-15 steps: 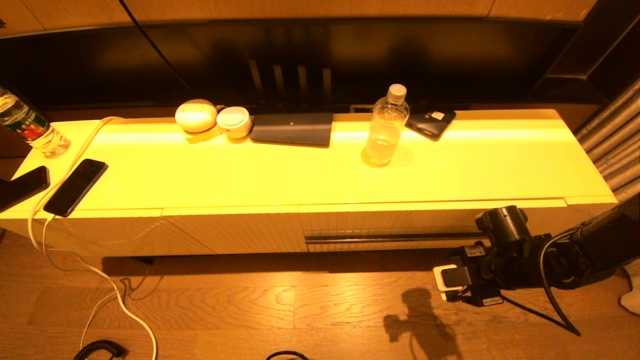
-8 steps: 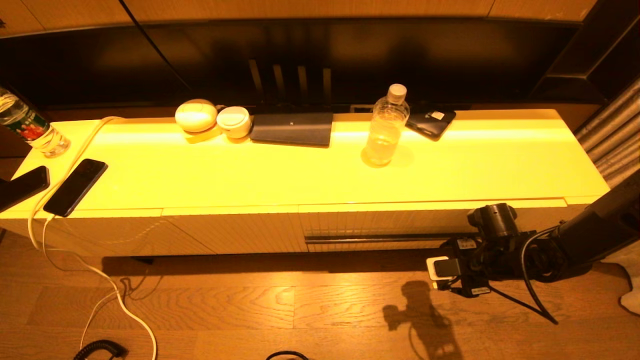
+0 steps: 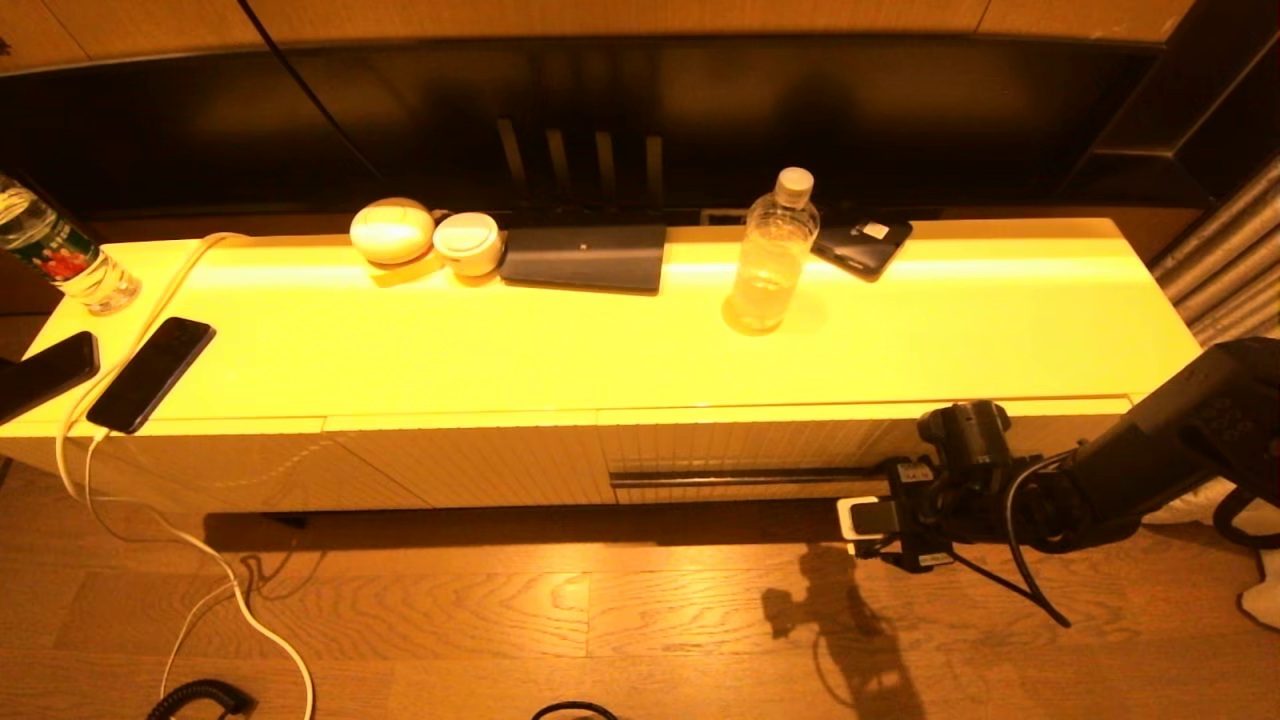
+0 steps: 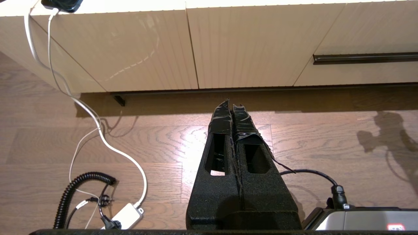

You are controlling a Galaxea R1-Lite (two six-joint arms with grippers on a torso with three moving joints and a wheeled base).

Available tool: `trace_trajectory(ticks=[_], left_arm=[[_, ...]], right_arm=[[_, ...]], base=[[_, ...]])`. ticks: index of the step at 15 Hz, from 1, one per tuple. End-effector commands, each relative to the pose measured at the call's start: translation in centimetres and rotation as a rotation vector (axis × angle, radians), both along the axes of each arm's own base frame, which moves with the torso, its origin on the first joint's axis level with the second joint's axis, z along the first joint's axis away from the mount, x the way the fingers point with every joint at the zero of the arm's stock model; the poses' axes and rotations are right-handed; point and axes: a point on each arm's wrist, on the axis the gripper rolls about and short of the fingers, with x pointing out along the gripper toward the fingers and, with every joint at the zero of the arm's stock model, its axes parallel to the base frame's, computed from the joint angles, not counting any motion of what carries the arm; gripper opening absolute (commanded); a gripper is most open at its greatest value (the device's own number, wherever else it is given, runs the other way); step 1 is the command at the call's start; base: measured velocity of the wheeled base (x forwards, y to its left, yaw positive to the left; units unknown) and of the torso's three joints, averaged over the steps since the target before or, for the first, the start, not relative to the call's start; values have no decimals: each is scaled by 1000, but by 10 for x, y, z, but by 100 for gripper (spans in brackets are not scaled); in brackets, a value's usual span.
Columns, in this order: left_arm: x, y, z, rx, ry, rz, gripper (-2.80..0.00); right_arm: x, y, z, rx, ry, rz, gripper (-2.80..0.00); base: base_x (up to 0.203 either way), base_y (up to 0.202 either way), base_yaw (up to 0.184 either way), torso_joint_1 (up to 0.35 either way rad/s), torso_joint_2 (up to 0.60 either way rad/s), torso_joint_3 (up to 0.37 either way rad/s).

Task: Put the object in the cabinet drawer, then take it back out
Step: Open the drawer

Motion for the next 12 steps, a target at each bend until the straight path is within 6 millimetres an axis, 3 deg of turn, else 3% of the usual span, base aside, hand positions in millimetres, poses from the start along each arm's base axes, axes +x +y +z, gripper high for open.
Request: trace_trajectory(ticks=[1, 8, 12], left_arm=[[0, 0, 0, 0, 1, 1, -280], [0, 0, -1, 0, 1, 1, -280], [0, 0, -1, 0, 2, 1, -280]], right_arm=[[6, -1, -4, -5, -4, 1, 0], [23, -2, -4, 0, -40, -8, 0], [18, -2, -12, -8, -2, -9, 0]], base=[[0, 0, 0, 0, 0, 0], [0, 0, 0, 0, 0, 0], [0, 0, 0, 0, 0, 0]])
